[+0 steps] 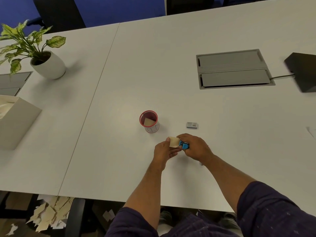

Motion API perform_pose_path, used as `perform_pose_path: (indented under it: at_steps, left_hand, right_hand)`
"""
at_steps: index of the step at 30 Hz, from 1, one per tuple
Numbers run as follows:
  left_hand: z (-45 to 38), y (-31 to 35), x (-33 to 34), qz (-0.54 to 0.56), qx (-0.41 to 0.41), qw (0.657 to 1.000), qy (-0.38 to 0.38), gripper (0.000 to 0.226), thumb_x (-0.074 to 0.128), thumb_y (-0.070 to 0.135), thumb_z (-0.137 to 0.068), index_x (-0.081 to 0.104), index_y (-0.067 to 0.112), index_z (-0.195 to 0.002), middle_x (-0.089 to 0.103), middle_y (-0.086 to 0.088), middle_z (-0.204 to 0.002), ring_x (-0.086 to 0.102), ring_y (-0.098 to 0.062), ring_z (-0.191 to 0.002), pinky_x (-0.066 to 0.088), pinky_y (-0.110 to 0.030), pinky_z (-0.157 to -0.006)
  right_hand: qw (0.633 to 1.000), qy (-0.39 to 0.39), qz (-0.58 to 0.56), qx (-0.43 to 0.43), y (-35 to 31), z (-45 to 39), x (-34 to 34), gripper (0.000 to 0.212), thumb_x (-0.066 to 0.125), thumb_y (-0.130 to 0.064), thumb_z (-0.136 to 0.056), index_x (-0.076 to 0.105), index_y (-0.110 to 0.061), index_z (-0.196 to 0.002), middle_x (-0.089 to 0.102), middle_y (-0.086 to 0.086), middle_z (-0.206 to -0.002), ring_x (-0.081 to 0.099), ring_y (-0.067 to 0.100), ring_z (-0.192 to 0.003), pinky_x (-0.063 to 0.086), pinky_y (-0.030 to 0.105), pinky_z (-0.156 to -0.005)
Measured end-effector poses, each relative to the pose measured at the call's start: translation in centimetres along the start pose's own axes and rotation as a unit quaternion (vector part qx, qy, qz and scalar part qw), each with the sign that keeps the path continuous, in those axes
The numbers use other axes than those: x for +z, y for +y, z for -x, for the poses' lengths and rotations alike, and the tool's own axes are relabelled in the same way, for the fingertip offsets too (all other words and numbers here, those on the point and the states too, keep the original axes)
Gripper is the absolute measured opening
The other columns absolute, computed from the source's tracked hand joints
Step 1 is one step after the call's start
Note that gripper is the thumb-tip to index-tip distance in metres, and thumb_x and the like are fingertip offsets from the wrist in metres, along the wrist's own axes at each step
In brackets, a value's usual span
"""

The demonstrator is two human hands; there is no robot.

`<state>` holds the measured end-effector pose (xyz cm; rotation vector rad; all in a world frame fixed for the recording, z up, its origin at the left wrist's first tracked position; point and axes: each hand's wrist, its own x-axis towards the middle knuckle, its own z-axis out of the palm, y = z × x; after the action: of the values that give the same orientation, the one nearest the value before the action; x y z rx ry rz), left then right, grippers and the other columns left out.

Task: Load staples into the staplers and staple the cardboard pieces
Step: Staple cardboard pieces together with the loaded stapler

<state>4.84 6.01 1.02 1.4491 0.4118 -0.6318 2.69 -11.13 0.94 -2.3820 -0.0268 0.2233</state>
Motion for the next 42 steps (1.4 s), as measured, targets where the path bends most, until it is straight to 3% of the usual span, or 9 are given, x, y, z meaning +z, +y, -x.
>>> perform_pose_path:
  at_steps: [5, 9, 13, 16, 21, 25, 31, 36, 42]
  left_hand:
    - [-0.2, -0.1, 0.0, -0.029, 0.018, 0.998, 0.046, 0.030, 0.044, 0.035, -0.104, 0.058, 0.012, -0.116, 0.071, -0.012, -0.104, 0.076, -0.021, -0.076, 0.061, -0.026, -0.066]
    - [-0.1, 0.0, 0.3, -0.024, 0.017, 0.998, 0.049, 0.024, 0.041, 0.032, -0.106, 0.056, 0.015, -0.114, 0.073, -0.008, -0.092, 0.076, -0.024, -0.075, 0.061, -0.027, -0.063]
    - [0.1, 0.2, 0.8, -0.032, 0.018, 0.998, 0.048, 0.022, 0.041, 0.033, -0.106, 0.056, 0.017, -0.111, 0.073, -0.011, -0.093, 0.076, -0.023, -0.073, 0.060, -0.026, -0.061]
    - [0.2, 0.3, 1.3, -0.041, 0.025, 0.998, 0.040, 0.022, 0.042, 0.033, -0.106, 0.059, 0.018, -0.105, 0.074, -0.010, -0.086, 0.075, -0.021, -0.068, 0.058, -0.025, -0.059]
    - [0.2, 0.3, 1.2, -0.073, 0.034, 0.996, 0.040, 0.026, 0.040, 0.035, -0.106, 0.060, 0.022, -0.097, 0.074, -0.007, -0.073, 0.071, -0.018, -0.061, 0.056, -0.025, -0.058]
    - [0.1, -0.1, 0.9, -0.097, 0.038, 0.994, 0.043, 0.033, 0.040, 0.038, -0.106, 0.063, 0.016, -0.097, 0.072, -0.005, -0.066, 0.068, -0.015, -0.056, 0.057, -0.025, -0.057]
    - [-0.1, 0.0, 1.0, -0.117, 0.038, 0.991, 0.041, 0.036, 0.041, 0.043, -0.105, 0.064, 0.021, -0.089, 0.072, 0.000, -0.062, 0.068, -0.013, -0.054, 0.056, -0.023, -0.056]
    - [-0.2, -0.2, 0.8, -0.112, 0.058, 0.992, 0.030, 0.026, 0.052, 0.037, -0.102, 0.068, 0.019, -0.093, 0.074, -0.003, -0.075, 0.071, -0.014, -0.063, 0.058, -0.025, -0.063]
    - [-0.5, -0.5, 0.6, -0.150, 0.067, 0.986, 0.017, 0.019, 0.059, 0.025, -0.099, 0.069, 0.010, -0.095, 0.073, -0.010, -0.077, 0.070, -0.014, -0.061, 0.057, -0.024, -0.061]
  right_hand:
    - [0.992, 0.005, -0.110, 0.058, 0.0, 0.2, -0.1, 0.038, 0.076, -0.031, -0.089, 0.071, -0.017, -0.124, 0.073, -0.002, -0.117, 0.068, 0.017, -0.103, 0.054, 0.027, -0.091]
    - [0.969, 0.067, -0.198, 0.131, -0.4, 0.0, -0.4, 0.019, 0.076, -0.033, -0.089, 0.070, -0.015, -0.089, 0.068, -0.002, -0.078, 0.060, 0.014, -0.069, 0.047, 0.027, -0.064]
    - [0.940, 0.076, -0.286, 0.170, -0.3, -0.2, -0.8, 0.027, 0.078, -0.030, -0.089, 0.068, -0.009, -0.102, 0.069, 0.003, -0.084, 0.060, 0.011, -0.068, 0.045, 0.018, -0.062]
    - [0.910, 0.036, -0.354, 0.212, -0.1, -0.3, -0.9, 0.033, 0.080, -0.035, -0.086, 0.071, -0.006, -0.098, 0.061, 0.004, -0.071, 0.047, 0.010, -0.051, 0.036, 0.018, -0.044]
    - [0.878, -0.008, -0.395, 0.269, 0.7, -0.6, -0.8, 0.042, 0.087, -0.039, -0.077, 0.067, -0.003, -0.089, 0.054, 0.008, -0.067, 0.037, 0.011, -0.043, 0.027, 0.019, -0.041]
    - [0.882, -0.033, -0.388, 0.268, 0.8, -0.7, -1.1, 0.042, 0.090, -0.040, -0.072, 0.060, -0.012, -0.078, 0.043, 0.004, -0.061, 0.035, 0.012, -0.042, 0.025, 0.020, -0.041]
    - [0.898, -0.006, -0.374, 0.232, 0.4, -0.9, -1.0, 0.040, 0.086, -0.031, -0.079, 0.052, -0.013, -0.072, 0.043, 0.004, -0.060, 0.039, 0.014, -0.049, 0.030, 0.023, -0.043]
    - [0.916, 0.030, -0.346, 0.202, 1.1, -0.9, -0.8, 0.040, 0.084, -0.023, -0.083, 0.049, -0.016, -0.063, 0.042, -0.002, -0.056, 0.036, 0.013, -0.052, 0.029, 0.026, -0.050]
    - [0.948, 0.036, -0.275, 0.158, 2.2, -0.7, -0.7, 0.046, 0.084, -0.038, -0.081, 0.048, -0.018, -0.059, 0.042, -0.010, -0.052, 0.036, 0.005, -0.050, 0.030, 0.017, -0.049]
